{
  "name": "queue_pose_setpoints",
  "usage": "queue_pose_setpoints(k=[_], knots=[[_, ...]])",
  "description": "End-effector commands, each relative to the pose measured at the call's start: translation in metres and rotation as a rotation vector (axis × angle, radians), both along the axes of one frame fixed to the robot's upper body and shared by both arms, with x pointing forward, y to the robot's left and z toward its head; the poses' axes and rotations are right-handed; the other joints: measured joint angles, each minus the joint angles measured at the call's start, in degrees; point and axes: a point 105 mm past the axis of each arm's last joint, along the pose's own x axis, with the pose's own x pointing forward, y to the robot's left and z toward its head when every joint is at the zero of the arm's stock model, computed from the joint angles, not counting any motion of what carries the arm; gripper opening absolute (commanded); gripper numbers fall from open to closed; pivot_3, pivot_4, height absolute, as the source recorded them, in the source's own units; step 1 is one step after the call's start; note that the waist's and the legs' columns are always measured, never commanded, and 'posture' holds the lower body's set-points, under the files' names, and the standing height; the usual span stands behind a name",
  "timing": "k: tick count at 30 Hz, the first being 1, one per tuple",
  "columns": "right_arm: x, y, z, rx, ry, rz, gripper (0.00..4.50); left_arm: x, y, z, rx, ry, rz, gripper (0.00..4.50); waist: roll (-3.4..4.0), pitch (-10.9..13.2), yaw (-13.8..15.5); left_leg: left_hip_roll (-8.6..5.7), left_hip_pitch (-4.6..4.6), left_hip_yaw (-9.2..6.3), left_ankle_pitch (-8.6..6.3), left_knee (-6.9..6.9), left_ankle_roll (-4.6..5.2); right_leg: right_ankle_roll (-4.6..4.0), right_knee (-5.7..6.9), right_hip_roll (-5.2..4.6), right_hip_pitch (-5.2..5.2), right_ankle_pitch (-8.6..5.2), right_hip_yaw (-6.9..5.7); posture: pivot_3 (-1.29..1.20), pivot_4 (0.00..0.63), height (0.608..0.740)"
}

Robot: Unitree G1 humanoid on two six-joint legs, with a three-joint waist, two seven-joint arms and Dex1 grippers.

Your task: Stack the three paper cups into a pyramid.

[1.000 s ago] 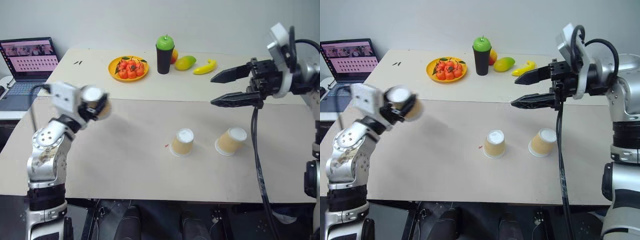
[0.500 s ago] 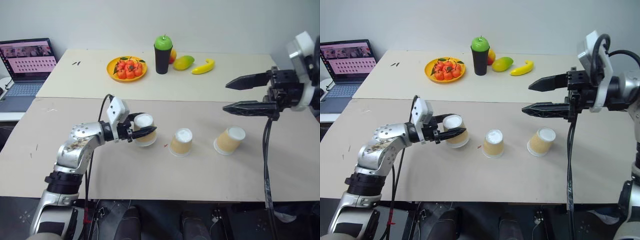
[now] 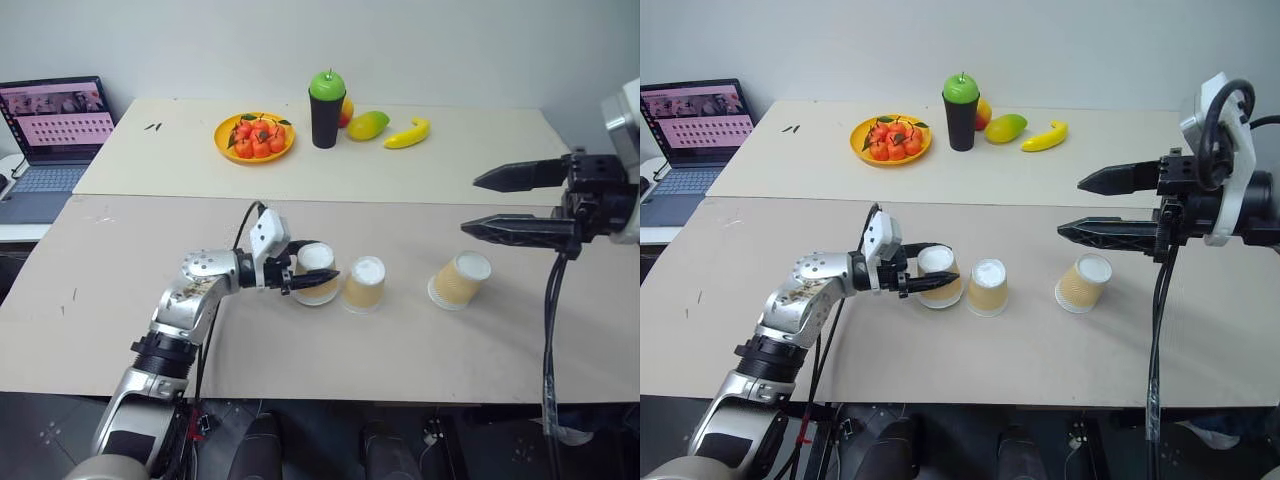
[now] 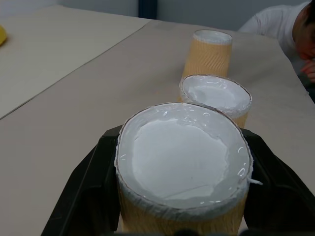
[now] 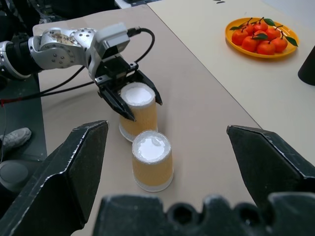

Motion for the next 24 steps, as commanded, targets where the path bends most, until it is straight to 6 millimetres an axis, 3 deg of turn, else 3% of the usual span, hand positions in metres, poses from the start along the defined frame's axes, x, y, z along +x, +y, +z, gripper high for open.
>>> queue_pose_setpoints(k=[1,11,16,24], knots=[[-0.006,-0.002,0.012,-0.009,-0.059,-0.015,4.50,-0.005,-0.005,0.002,-0.002,-0.045,-0.028,2.76,0.00,0.0,-0.1,0.00,0.00,0.00,0.00,0.00,0.00,0.00,0.00,0.00,0.00,0.00,0.01,0.00,0.150,0.735],[-0.003,-0.001,0.016,-0.005,-0.074,-0.024,4.50,-0.011,-0.009,-0.004,-0.008,-0.049,-0.043,2.76,0.00,0.0,0.0,0.00,0.00,0.00,0.00,0.01,0.00,0.00,0.01,0.00,0.00,0.00,0.01,0.00,0.150,0.735],[-0.002,0.000,0.018,-0.006,-0.079,-0.016,4.50,-0.011,-0.011,-0.006,-0.024,-0.044,-0.030,4.44,0.00,0.0,0.0,0.00,0.00,0.00,0.00,0.00,0.00,0.00,0.01,0.00,0.00,0.00,0.01,0.00,0.150,0.735],[0.002,-0.001,0.020,-0.012,-0.080,-0.006,4.50,-0.004,-0.006,0.014,-0.059,-0.062,0.030,4.44,0.00,0.0,0.0,0.00,0.00,0.00,0.00,0.01,0.00,0.00,0.01,0.00,0.00,0.00,0.01,0.00,0.150,0.735]])
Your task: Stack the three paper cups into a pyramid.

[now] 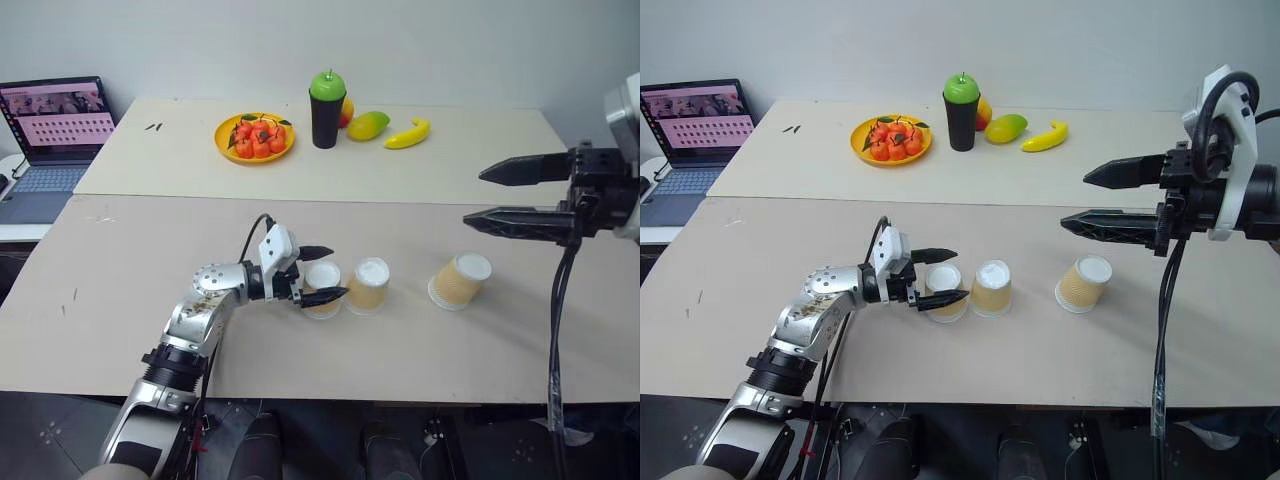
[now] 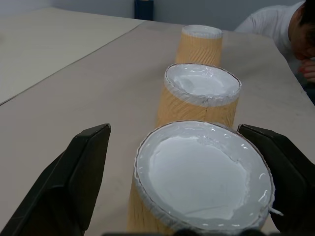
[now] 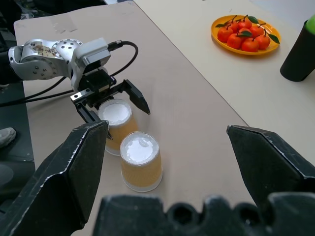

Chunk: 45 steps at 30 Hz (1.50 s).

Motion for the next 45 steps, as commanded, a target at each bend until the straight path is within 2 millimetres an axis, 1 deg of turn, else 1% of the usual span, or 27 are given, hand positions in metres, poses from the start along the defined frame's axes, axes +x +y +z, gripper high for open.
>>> queue_pose_setpoints(k=[1,3,5,7,9,13,14,17,19,20,22,24,26,28,31,32,36,39,45], knots=[[-0.002,0.000,0.014,-0.014,-0.074,0.010,4.50,0.004,0.003,0.034,-0.052,-0.054,0.027,4.44,0.00,0.0,0.0,0.00,0.00,0.00,0.00,0.00,0.00,0.00,0.00,0.00,0.00,0.00,0.00,0.00,0.150,0.735],[0.000,0.000,0.014,-0.014,-0.074,0.015,4.50,0.006,0.006,0.050,-0.084,-0.061,0.046,4.44,0.00,0.0,0.0,0.00,0.00,0.00,0.00,0.00,0.00,0.00,0.01,0.00,-0.01,0.00,0.00,0.00,0.150,0.735],[0.002,0.001,0.014,-0.014,-0.076,0.020,4.50,0.008,0.009,0.072,-0.124,-0.071,0.070,4.44,0.00,0.0,0.0,0.00,0.00,0.00,0.00,0.02,0.00,0.01,0.01,0.00,0.00,0.00,0.00,0.00,0.150,0.735],[0.004,0.001,0.014,-0.013,-0.079,0.024,4.50,0.009,0.011,0.086,-0.143,-0.080,0.083,4.44,0.00,0.0,0.0,0.00,0.00,-0.01,0.00,0.02,0.00,0.01,0.01,0.00,0.00,-0.01,0.00,0.00,0.150,0.735],[0.006,0.002,0.013,-0.011,-0.080,0.030,4.50,0.014,0.015,0.112,-0.190,-0.110,0.122,4.44,0.00,0.0,0.0,0.00,0.00,-0.01,0.00,0.01,0.00,0.02,0.00,0.00,0.00,-0.01,0.00,0.00,0.150,0.735],[0.008,0.003,0.012,-0.010,-0.079,0.039,4.50,0.018,0.020,0.146,-0.239,-0.143,0.156,4.44,-0.02,0.0,0.0,-0.01,-0.01,-0.02,0.00,0.03,0.00,0.03,0.02,0.00,0.01,-0.02,-0.01,0.00,0.150,0.735],[0.009,0.003,0.012,-0.011,-0.077,0.042,4.50,0.017,0.022,0.156,-0.252,-0.143,0.155,4.44,-0.01,0.0,0.0,-0.01,-0.01,-0.02,0.00,0.03,0.00,0.03,0.01,0.00,0.01,-0.02,-0.01,0.00,0.150,0.735],[0.009,0.001,0.009,-0.016,-0.066,0.042,4.50,0.011,0.028,0.175,-0.269,-0.130,0.130,4.44,-0.01,0.0,-0.1,-0.01,-0.01,-0.03,0.00,-0.01,0.00,0.04,-0.01,0.00,-0.01,-0.02,-0.01,0.00,0.150,0.735],[0.007,-0.009,-0.001,-0.043,-0.030,0.021,4.50,0.000,0.041,0.190,-0.252,-0.101,0.090,4.44,-0.03,0.0,-0.3,-0.01,-0.01,-0.02,-0.01,-0.02,0.01,0.06,0.00,0.00,-0.02,-0.03,0.00,0.00,0.150,0.735],[0.006,-0.012,-0.003,-0.051,-0.021,0.016,4.50,-0.003,0.044,0.193,-0.246,-0.091,0.081,4.44,-0.03,0.0,-0.4,0.00,-0.01,-0.03,-0.01,-0.05,0.01,0.05,-0.01,0.00,-0.02,-0.03,-0.02,0.00,0.150,0.735],[0.006,-0.021,-0.010,-0.056,-0.002,-0.014,4.50,-0.017,0.050,0.193,-0.195,-0.053,0.023,4.44,-0.02,0.0,-0.6,0.00,-0.02,-0.02,-0.02,-0.06,0.03,0.08,-0.01,0.01,-0.02,-0.06,0.00,0.00,0.150,0.735],[0.009,-0.035,-0.025,-0.074,0.017,-0.094,4.50,-0.030,0.059,0.187,-0.112,-0.015,0.000,4.44,-0.01,0.1,-0.7,-0.01,-0.01,0.00,-0.03,-0.05,0.05,0.09,-0.01,0.00,-0.01,-0.06,0.02,0.00,0.150,0.735],[0.010,-0.048,-0.043,-0.077,0.038,-0.173,4.50,-0.039,0.062,0.181,-0.062,0.007,-0.008,4.44,-0.01,0.1,-0.6,0.00,0.00,-0.01,-0.03,-0.05,0.05,0.08,0.00,0.00,-0.01,-0.07,0.00,0.00,0.150,0.735],[0.008,-0.055,-0.055,-0.065,0.051,-0.215,4.50,-0.045,0.063,0.179,-0.037,0.015,-0.021,4.44,-0.01,0.1,-0.2,0.00,0.01,-0.01,-0.03,-0.01,0.05,0.08,0.04,0.00,0.01,-0.07,0.00,0.00,0.150,0.735],[0.002,-0.062,-0.079,-0.039,0.070,-0.282,4.50,-0.046,0.067,0.175,-0.012,0.010,-0.002,4.44,-0.02,0.1,-0.1,0.00,0.03,-0.01,-0.02,0.03,0.04,0.08,0.08,0.01,0.01,-0.07,0.00,0.00,0.150,0.735],[0.001,-0.064,-0.083,-0.039,0.068,-0.297,4.50,-0.046,0.068,0.175,-0.013,0.009,0.002,4.44,-0.02,0.1,-0.1,0.00,0.04,-0.01,-0.02,0.04,0.04,0.08,0.10,0.01,0.03,-0.07,0.00,0.00,0.150,0.735],[0.004,-0.071,-0.107,-0.022,0.058,-0.376,4.50,-0.045,0.057,0.179,-0.051,0.000,-0.018,4.44,-0.03,0.0,-0.1,-0.01,0.05,0.00,-0.02,0.09,0.04,0.08,0.08,0.00,0.06,-0.07,0.02,0.00,0.150,0.735],[0.008,-0.073,-0.116,-0.012,0.046,-0.398,4.50,-0.045,0.051,0.180,-0.061,-0.001,-0.027,4.44,-0.02,0.1,-0.4,0.00,0.04,0.00,-0.02,0.11,0.04,0.08,0.09,0.01,0.06,-0.07,0.03,0.00,0.150,0.735],[0.026,-0.074,-0.116,0.019,-0.010,-0.444,4.50,-0.044,0.045,0.181,-0.069,-0.014,-0.028,4.44,-0.02,0.1,-0.6,-0.01,0.06,-0.01,-0.02,0.10,0.04,0.08,0.09,0.01,0.08,-0.07,0.03,0.00,0.150,0.735]])
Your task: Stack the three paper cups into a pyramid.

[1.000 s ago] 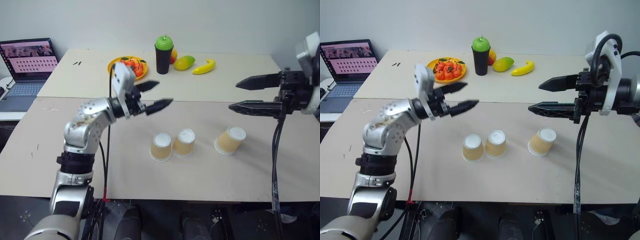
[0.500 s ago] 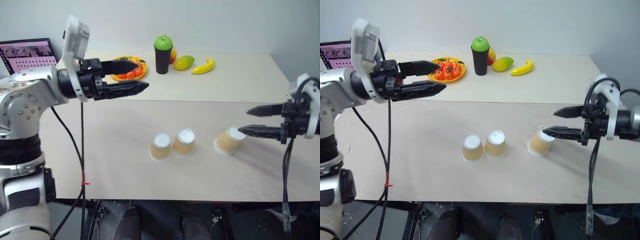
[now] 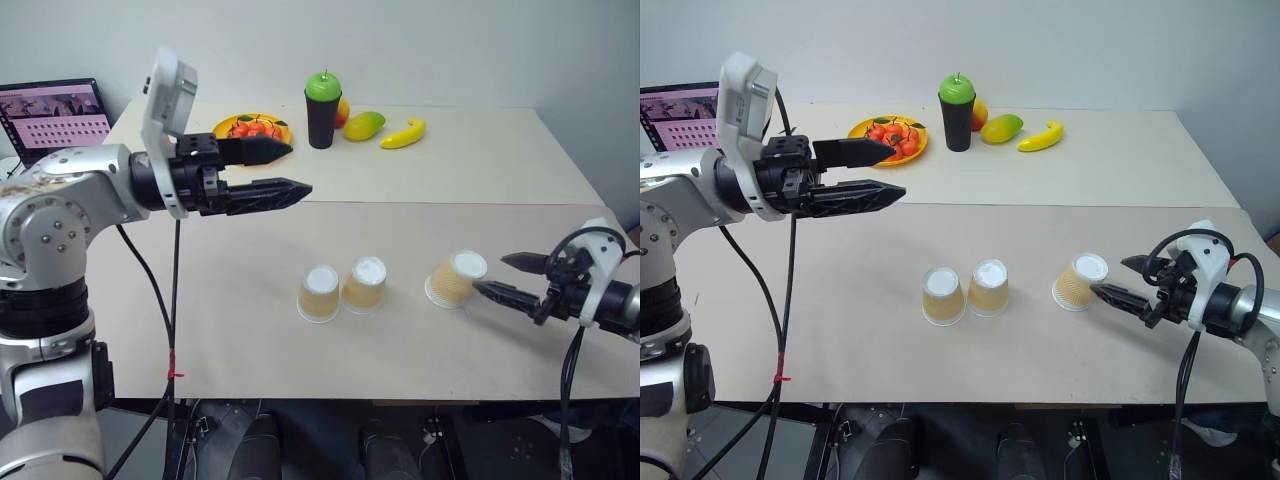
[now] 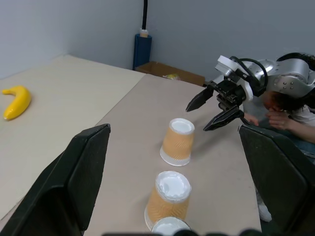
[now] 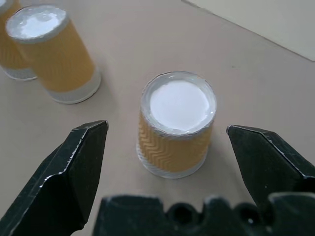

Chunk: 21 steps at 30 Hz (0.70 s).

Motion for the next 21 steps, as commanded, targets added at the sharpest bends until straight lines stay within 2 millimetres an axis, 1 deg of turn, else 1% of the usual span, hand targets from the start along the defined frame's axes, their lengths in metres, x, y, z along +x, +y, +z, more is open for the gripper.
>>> queue_pose_setpoints(k=[1,7,12,16,21], knots=[[0.009,-0.002,0.011,-0.019,-0.079,-0.017,4.50,-0.005,-0.006,0.010,-0.005,-0.062,-0.006,4.44,0.00,0.0,0.0,0.00,0.00,0.00,0.00,-0.01,0.00,0.00,0.00,0.00,0.00,0.00,0.00,0.00,0.150,0.735],[0.018,0.005,0.004,-0.009,-0.070,-0.001,4.50,-0.003,-0.002,0.010,-0.007,-0.070,0.031,4.44,0.00,0.0,0.1,0.00,-0.01,-0.01,0.00,-0.02,0.00,0.00,-0.01,0.00,0.00,0.00,-0.01,0.00,0.150,0.735],[0.024,0.009,-0.002,-0.007,-0.055,0.003,4.50,-0.002,0.001,0.006,0.001,-0.070,0.055,4.44,0.00,0.0,0.1,0.00,0.00,0.00,0.00,-0.01,0.00,0.00,0.00,0.00,0.00,0.00,0.00,0.00,0.150,0.735],[0.026,0.011,-0.003,-0.002,-0.050,0.011,4.50,0.002,0.005,0.008,-0.012,-0.080,0.088,4.44,0.00,0.0,0.1,0.00,0.01,0.00,0.00,0.00,0.00,0.00,0.01,0.00,0.01,0.00,0.00,0.00,0.150,0.735],[0.028,0.010,0.000,0.000,-0.052,0.011,4.50,0.004,0.007,0.006,-0.016,-0.080,0.107,4.44,0.00,0.0,0.1,0.00,0.02,0.00,0.00,-0.01,0.00,-0.01,0.01,0.00,0.02,0.00,0.00,0.00,0.150,0.735]])
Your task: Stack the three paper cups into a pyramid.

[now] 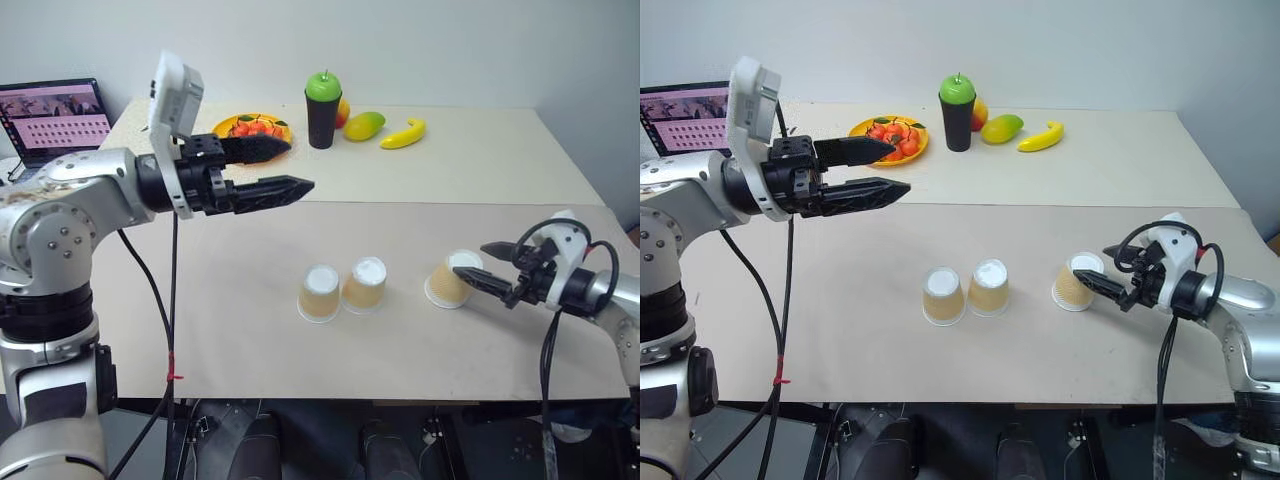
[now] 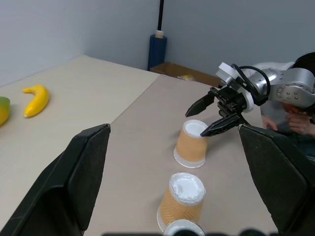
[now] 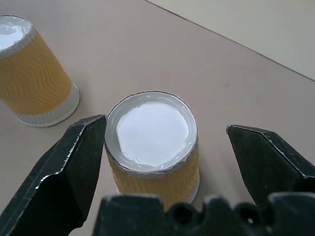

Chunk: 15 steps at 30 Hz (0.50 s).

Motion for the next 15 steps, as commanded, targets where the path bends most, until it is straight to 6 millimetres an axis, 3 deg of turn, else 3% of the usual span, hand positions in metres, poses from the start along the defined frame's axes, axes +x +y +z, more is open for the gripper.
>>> queue_pose_setpoints(k=[1,15], knots=[[0.0023,-0.0036,0.0091,-0.010,-0.034,-0.009,4.50,-0.0020,0.0040,0.0069,-0.005,-0.055,0.027,4.44,0.00,0.0,0.0,0.00,0.00,0.00,0.00,0.00,0.00,0.00,0.00,0.00,0.00,0.00,0.00,0.00,0.150,0.735],[0.0015,-0.0062,0.0166,-0.002,-0.045,-0.011,4.50,0.0017,0.0018,0.0002,-0.007,-0.047,0.046,4.44,0.00,0.0,0.1,0.00,-0.01,0.00,0.00,0.00,0.00,0.00,0.00,0.00,0.00,0.00,0.00,0.00,0.150,0.735]])
